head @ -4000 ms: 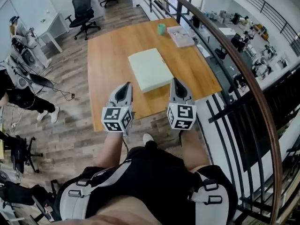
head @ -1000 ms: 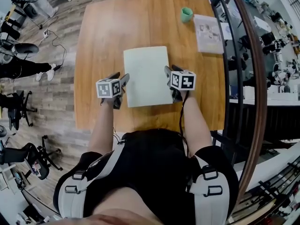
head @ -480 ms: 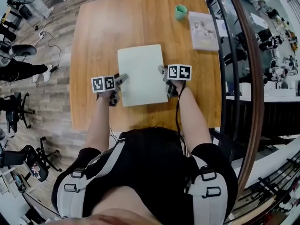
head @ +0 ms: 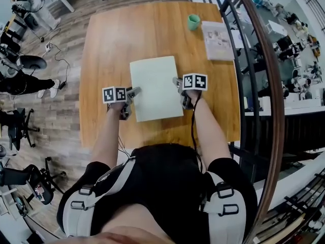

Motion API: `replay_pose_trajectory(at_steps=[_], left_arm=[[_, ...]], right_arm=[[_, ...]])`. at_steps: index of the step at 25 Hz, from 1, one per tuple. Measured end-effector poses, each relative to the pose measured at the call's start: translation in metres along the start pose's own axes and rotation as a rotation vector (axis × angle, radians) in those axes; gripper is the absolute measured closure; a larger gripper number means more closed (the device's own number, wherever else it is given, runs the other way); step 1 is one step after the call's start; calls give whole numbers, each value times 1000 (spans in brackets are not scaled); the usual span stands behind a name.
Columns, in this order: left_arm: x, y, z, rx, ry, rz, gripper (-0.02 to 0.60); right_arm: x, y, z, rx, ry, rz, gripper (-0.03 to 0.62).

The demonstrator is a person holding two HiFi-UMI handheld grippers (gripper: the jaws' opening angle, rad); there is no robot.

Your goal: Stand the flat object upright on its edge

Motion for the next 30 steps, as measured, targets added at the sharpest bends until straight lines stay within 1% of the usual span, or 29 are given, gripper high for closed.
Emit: replay_pose_trajectory(at_steps=[3,8,13,19,22,26,28,30], left_arm=[[7,10,3,33,-42,-1,362],[22,41,-11,108,-143,-17,365],[38,76,-31,200,-239,-46,367],[57,103,-53,282,-348,-77,371],[66,115,-63,339,-409,-96,373],[79,122,-70,412,-531,-138,373],[84,121,-71,434,-584,-166,374],[89,115,-72,452,-617,-183,376]], right_arm=[[-10,13,2,38,22,-10,467],[-39,38,-11,106,117,-3,467],[-71,66,-28,227,232,7,467],[-106,98,-43,399,367,54,467],[-115,113,-46,479,412,70,467],[-117,126,-45,588,469,88,467],[-114,128,-41,627,480,102,467],[-108,129,-37,654,480,125,467]])
Point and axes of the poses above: the fingertips, and each gripper's own axes: y backward along the fingers, x to its right, z out of its underside, the point moved 8 cm from there along y, backward along the fingers, and after that the axes turned 13 degrees about -x, right-handed, at the moved point
